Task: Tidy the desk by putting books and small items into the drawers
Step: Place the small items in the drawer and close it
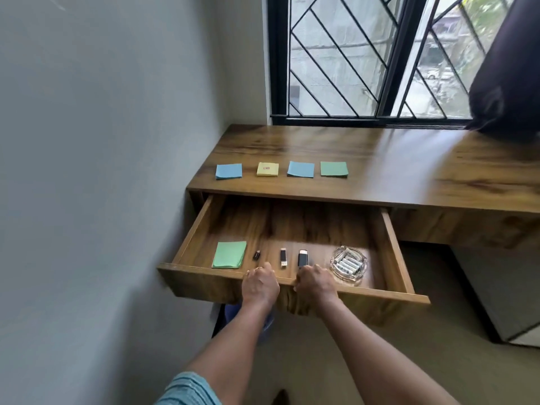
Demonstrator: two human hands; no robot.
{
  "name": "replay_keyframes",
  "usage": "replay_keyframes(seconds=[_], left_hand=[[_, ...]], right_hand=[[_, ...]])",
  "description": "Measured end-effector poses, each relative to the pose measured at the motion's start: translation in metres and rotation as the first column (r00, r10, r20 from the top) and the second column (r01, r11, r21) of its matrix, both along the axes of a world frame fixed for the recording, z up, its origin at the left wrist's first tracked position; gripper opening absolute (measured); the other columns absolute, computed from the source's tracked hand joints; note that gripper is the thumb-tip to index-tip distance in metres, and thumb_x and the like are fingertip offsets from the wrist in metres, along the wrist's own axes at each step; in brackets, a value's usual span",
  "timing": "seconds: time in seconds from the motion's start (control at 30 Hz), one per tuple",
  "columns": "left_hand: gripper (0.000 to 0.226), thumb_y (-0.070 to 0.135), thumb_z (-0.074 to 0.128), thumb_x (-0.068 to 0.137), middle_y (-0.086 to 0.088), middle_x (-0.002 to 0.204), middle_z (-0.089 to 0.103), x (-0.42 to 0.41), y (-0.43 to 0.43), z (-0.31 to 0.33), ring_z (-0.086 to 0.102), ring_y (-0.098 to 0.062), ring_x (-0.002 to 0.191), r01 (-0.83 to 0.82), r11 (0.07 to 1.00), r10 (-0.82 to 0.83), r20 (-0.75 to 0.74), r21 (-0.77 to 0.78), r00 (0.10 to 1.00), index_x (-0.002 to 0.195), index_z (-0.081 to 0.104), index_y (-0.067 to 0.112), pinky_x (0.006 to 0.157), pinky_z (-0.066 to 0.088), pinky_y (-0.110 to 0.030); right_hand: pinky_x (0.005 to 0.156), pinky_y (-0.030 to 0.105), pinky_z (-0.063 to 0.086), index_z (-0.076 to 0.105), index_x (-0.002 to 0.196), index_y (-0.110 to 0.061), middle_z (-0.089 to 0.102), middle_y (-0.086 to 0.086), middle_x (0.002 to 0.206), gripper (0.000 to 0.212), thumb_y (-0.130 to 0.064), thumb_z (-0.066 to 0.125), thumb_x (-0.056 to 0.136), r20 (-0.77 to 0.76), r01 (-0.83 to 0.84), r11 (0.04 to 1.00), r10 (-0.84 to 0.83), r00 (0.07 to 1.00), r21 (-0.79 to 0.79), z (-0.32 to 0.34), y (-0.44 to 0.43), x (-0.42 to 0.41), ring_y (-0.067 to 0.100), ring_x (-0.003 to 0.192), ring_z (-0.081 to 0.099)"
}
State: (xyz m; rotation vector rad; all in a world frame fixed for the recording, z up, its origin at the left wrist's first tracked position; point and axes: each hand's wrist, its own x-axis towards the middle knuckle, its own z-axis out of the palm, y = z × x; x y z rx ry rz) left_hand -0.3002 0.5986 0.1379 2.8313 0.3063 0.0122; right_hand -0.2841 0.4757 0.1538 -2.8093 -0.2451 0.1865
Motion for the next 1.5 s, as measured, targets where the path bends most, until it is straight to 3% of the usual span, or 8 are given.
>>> replay_keyframes(seconds=[0.4, 0.67, 0.83, 0.97, 1.1, 1.17, 1.3, 1.5], left_hand=[[0.025, 0.027, 0.046, 0.096, -0.007, 0.103, 0.065, -0.051, -0.004, 0.024, 0.064, -0.02, 0.092, 0.008, 0.975, 0.04, -0.213, 0.222, 0.976, 0.109, 0.062, 0.014, 0.073, 0.052, -0.03], [0.02, 0.026, 0.056, 0.09, -0.005, 0.1, 0.065, -0.06, -0.001, 0.019, 0.056, -0.015, 0.08, 0.042, 0.967, 0.056, -0.369, 0.251, 0.928, 0.104, 0.066, 0.014, 0.069, 0.048, -0.025], [0.03, 0.028, 0.055, 0.089, -0.005, 0.116, 0.061, -0.051, -0.001, 0.021, 0.06, -0.019, 0.104, 0.124, 0.957, 0.019, -0.483, 0.263, 0.875, 0.115, 0.062, 0.015, 0.084, 0.049, -0.027], [0.034, 0.025, 0.051, 0.09, -0.005, 0.121, 0.061, -0.039, -0.002, 0.026, 0.058, -0.019, 0.114, 0.15, 0.962, 0.017, -0.594, 0.23, 0.804, 0.121, 0.061, 0.014, 0.094, 0.046, -0.029], [0.025, 0.017, 0.051, 0.092, -0.007, 0.086, 0.064, -0.008, -0.001, 0.038, 0.064, -0.018, 0.083, 0.043, 0.993, 0.047, -0.718, 0.107, 0.695, 0.111, 0.066, 0.009, 0.083, 0.05, -0.028], [0.018, 0.018, 0.052, 0.092, -0.006, 0.076, 0.064, 0.021, -0.002, 0.04, 0.066, -0.016, 0.073, -0.052, 0.997, 0.079, -0.629, 0.061, 0.773, 0.09, 0.068, 0.009, 0.073, 0.053, -0.026], [0.022, 0.024, 0.051, 0.092, -0.002, 0.088, 0.071, 0.098, -0.007, 0.056, 0.07, -0.016, 0.081, -0.085, 0.995, 0.099, -0.362, 0.056, 0.927, 0.089, 0.071, 0.014, 0.071, 0.056, -0.027], [0.026, 0.029, 0.049, 0.095, -0.005, 0.109, 0.063, 0.228, -0.018, 0.073, 0.062, -0.019, 0.099, -0.15, 0.985, 0.121, -0.275, -0.086, 0.954, 0.112, 0.063, 0.013, 0.075, 0.048, -0.027]], right_hand=[[0.087, 0.032, 0.05, 0.06, 0.114, -0.011, 0.06, 0.009, 0.118, 0.029, -0.017, 0.059, 0.085, -0.264, -0.072, 0.995, 0.053, 0.963, -0.063, 0.011, 0.001, -0.036, 0.025, 0.105, 0.06], [0.067, 0.029, 0.052, 0.062, 0.111, -0.008, 0.059, 0.011, 0.114, 0.048, -0.015, 0.081, 0.068, -0.593, -0.149, 0.981, 0.045, 0.804, -0.127, 0.012, 0.011, -0.04, 0.021, 0.087, 0.06], [0.087, 0.034, 0.053, 0.062, 0.084, -0.008, 0.063, 0.005, 0.08, 0.017, -0.012, 0.077, 0.076, -0.816, -0.212, 0.972, 0.039, 0.577, -0.104, 0.015, 0.016, -0.034, 0.025, 0.108, 0.063], [0.064, 0.028, 0.056, 0.061, 0.077, -0.009, 0.065, 0.003, 0.062, 0.014, -0.017, 0.072, 0.081, -0.865, -0.215, 0.975, 0.064, 0.498, -0.052, 0.014, 0.013, -0.02, 0.016, 0.067, 0.067], [0.06, 0.025, 0.055, 0.062, 0.081, -0.011, 0.065, 0.004, 0.073, 0.017, -0.025, 0.071, 0.081, -0.778, -0.027, 0.998, 0.055, 0.626, 0.049, 0.016, 0.0, 0.011, 0.015, 0.064, 0.065], [0.056, 0.024, 0.055, 0.062, 0.077, -0.014, 0.067, 0.004, 0.074, 0.018, -0.028, 0.073, 0.079, -0.624, 0.049, 0.994, 0.024, 0.781, 0.1, 0.023, -0.009, 0.034, 0.014, 0.062, 0.066], [0.053, 0.023, 0.052, 0.06, 0.073, -0.014, 0.065, 0.003, 0.069, 0.021, -0.03, 0.071, 0.082, -0.434, 0.204, 0.964, -0.113, 0.894, 0.169, 0.038, -0.03, 0.09, 0.013, 0.058, 0.063], [0.068, 0.03, 0.047, 0.064, 0.092, -0.011, 0.066, 0.007, 0.094, 0.024, -0.034, 0.067, 0.085, -0.225, 0.463, 0.841, -0.411, 0.883, 0.28, 0.042, -0.053, 0.205, 0.025, 0.089, 0.064]])
